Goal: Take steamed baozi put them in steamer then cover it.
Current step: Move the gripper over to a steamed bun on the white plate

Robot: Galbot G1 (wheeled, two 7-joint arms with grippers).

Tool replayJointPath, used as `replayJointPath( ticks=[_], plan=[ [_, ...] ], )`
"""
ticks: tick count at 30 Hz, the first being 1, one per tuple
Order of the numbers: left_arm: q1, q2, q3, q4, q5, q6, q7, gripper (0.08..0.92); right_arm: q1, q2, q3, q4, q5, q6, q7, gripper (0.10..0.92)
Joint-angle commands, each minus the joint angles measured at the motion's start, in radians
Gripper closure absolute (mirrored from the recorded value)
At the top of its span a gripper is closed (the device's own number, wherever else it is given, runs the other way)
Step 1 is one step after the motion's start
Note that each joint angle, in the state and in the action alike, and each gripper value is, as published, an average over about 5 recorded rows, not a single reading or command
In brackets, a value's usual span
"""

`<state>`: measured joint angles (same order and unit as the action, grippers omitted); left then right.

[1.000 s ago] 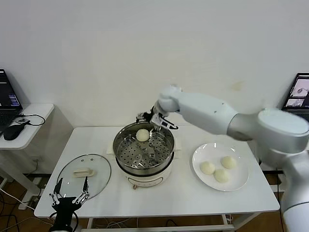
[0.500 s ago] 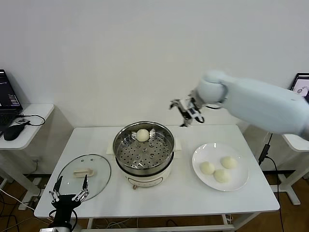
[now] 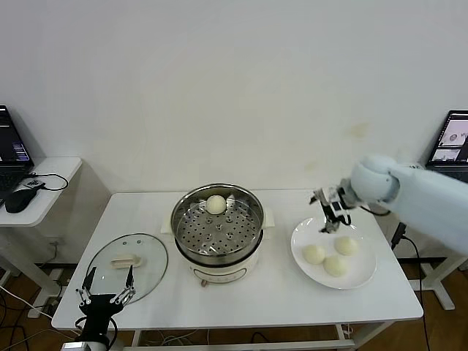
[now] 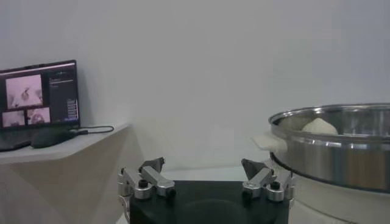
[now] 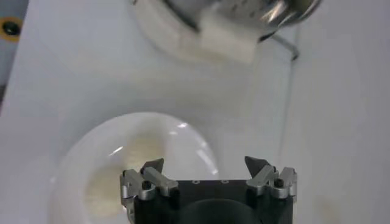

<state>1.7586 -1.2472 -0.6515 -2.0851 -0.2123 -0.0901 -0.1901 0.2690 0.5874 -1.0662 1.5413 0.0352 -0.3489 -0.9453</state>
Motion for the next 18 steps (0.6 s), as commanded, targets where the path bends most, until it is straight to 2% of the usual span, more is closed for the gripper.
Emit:
replayJointPath(
  ticks=[1, 18],
  plan=[
    [0.001, 0.000, -0.001, 0.006, 0.001, 0.004, 0.000, 0.177, -0.235, -0.027, 0.118, -0.046, -0.069, -0.025, -0.014, 0.202],
    [0.009, -0.009, -0.010, 0.007, 0.001, -0.002, -0.001, 0.177, -0.324, 0.159, 0.197, -0.239, -0.131, 0.022, 0.022, 0.203]
  ],
)
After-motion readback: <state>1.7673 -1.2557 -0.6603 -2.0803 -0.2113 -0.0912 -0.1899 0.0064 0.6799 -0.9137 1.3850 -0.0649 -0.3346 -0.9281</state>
